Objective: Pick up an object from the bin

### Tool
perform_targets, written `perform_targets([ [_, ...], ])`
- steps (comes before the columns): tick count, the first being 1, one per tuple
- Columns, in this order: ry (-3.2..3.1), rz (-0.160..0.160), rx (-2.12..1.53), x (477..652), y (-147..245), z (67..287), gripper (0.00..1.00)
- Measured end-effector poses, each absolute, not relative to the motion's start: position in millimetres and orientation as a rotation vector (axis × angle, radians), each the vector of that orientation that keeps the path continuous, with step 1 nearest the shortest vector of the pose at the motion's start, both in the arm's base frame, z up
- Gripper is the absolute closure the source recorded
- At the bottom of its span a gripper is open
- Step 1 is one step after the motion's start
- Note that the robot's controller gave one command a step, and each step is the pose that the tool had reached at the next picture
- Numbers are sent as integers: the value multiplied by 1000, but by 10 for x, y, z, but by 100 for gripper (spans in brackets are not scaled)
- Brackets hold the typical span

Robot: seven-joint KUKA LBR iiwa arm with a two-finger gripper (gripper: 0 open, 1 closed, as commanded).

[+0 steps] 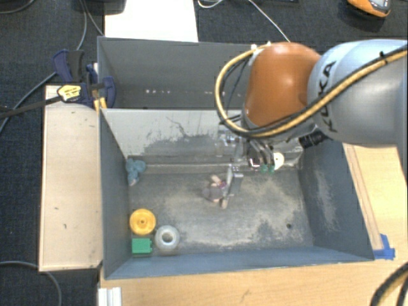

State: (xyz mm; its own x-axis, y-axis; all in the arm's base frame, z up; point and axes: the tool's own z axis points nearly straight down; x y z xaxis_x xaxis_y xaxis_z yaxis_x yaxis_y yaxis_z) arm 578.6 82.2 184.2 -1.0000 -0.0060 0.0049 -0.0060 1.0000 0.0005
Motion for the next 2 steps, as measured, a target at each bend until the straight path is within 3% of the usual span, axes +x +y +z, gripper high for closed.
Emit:
perform_targets([
  [1,-3145,-2,4,5803,816,1892,0],
  [2,-3129,-2,255,5744,625,706,0],
])
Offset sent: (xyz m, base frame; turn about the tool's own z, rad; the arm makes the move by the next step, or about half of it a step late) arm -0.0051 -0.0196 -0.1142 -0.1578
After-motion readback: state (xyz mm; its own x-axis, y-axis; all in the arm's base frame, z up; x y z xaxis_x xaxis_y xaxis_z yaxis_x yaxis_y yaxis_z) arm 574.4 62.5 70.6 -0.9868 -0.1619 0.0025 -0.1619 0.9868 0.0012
